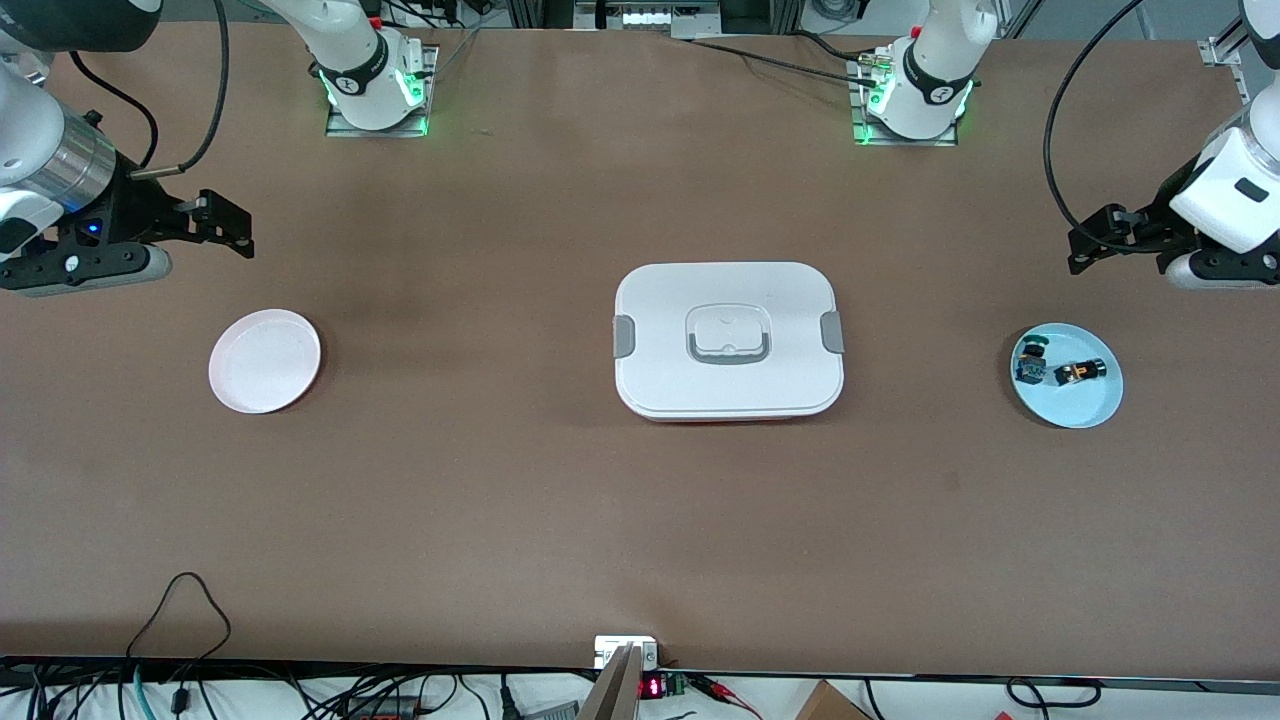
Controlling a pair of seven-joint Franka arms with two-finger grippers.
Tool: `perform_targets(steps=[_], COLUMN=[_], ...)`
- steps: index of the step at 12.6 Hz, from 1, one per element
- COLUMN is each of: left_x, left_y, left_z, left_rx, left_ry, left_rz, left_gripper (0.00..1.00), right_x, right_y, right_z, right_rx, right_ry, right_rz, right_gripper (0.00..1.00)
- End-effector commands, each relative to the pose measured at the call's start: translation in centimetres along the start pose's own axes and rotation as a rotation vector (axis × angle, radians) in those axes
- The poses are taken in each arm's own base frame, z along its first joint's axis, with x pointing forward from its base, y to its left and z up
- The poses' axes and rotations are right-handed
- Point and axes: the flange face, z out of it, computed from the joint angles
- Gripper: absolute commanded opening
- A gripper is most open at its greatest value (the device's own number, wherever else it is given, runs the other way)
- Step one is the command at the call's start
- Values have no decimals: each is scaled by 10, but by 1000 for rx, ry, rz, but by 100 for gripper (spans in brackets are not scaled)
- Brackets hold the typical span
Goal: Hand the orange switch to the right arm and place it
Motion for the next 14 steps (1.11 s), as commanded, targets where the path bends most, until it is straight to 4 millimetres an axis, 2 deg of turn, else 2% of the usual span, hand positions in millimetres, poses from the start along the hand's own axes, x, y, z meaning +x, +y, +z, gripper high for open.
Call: perform_targets(steps=[1, 14], left_x=[7, 8], left_y=[-4, -5], left_z=[-6, -4], left_rx=[21, 22], left_ry=[-1, -34], left_rz=[14, 3], left_gripper=[100, 100], right_x=[-4, -8], right_y=[-5, -9], right_z=[-8, -3], right_rx=[14, 14], right_ry=[2, -44], right_rz=[-1, -9], right_gripper=[100, 100])
